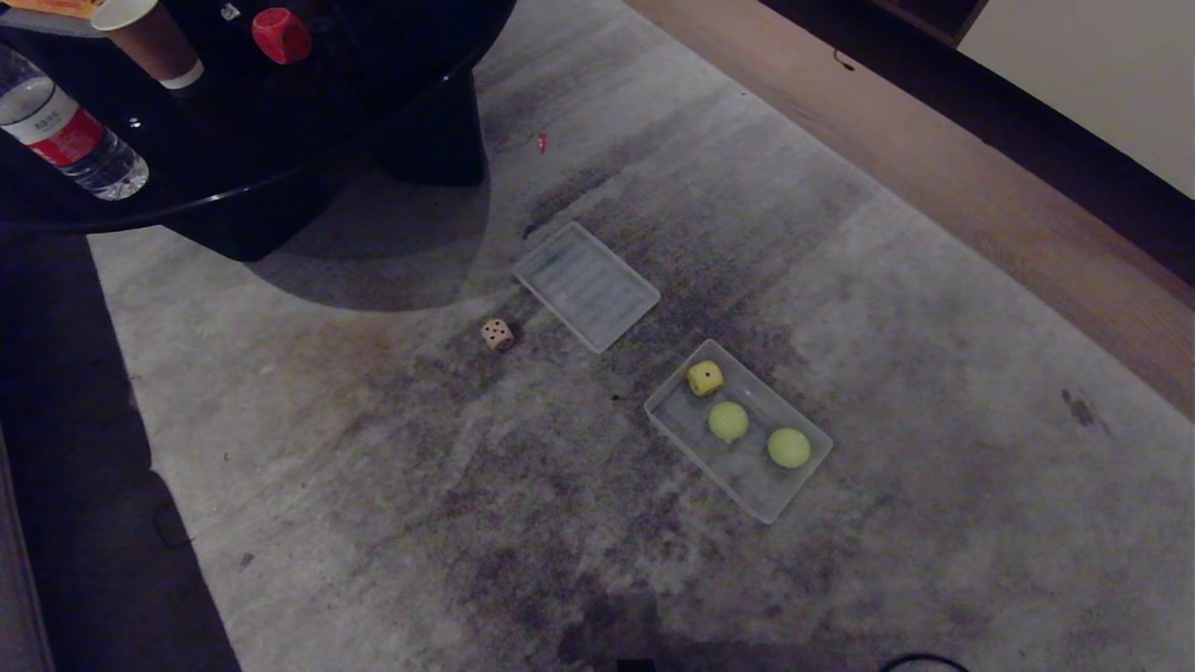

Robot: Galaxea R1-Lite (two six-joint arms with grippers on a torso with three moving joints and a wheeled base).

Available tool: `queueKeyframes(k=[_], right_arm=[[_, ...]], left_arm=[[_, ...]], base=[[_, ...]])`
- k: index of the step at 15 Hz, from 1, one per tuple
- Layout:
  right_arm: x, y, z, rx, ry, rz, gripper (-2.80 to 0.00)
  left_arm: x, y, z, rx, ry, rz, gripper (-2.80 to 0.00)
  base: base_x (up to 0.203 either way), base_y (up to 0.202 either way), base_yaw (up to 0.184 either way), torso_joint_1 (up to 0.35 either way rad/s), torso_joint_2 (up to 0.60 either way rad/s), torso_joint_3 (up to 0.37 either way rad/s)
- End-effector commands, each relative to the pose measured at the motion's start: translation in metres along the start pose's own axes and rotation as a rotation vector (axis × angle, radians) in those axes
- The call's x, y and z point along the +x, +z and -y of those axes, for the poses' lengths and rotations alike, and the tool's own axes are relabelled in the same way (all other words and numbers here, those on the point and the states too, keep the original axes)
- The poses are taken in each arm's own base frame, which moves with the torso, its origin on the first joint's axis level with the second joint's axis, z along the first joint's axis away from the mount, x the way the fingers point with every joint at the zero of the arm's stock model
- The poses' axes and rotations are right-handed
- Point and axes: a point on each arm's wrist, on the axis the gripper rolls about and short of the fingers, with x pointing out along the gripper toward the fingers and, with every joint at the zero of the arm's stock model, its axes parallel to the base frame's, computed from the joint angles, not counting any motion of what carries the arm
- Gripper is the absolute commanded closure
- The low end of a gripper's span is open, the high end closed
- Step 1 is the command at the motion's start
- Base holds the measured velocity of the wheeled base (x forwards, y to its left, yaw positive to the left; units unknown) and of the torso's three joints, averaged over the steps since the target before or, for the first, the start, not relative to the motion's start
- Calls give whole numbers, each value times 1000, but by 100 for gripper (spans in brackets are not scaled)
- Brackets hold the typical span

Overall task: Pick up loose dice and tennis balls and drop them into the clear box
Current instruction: Put the toys in the box

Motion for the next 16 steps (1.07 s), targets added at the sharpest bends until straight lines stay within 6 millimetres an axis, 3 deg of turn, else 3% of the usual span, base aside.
queueKeyframes(k=[1, 16], right_arm=[[0, 0, 0, 1, 1, -2, 0], [0, 0, 0, 0, 1, -2, 0]], left_arm=[[0, 0, 0, -1, 0, 0, 0], [0, 0, 0, -1, 0, 0, 0]], base=[[0, 0, 0, 0, 0, 0], [0, 0, 0, 0, 0, 0]])
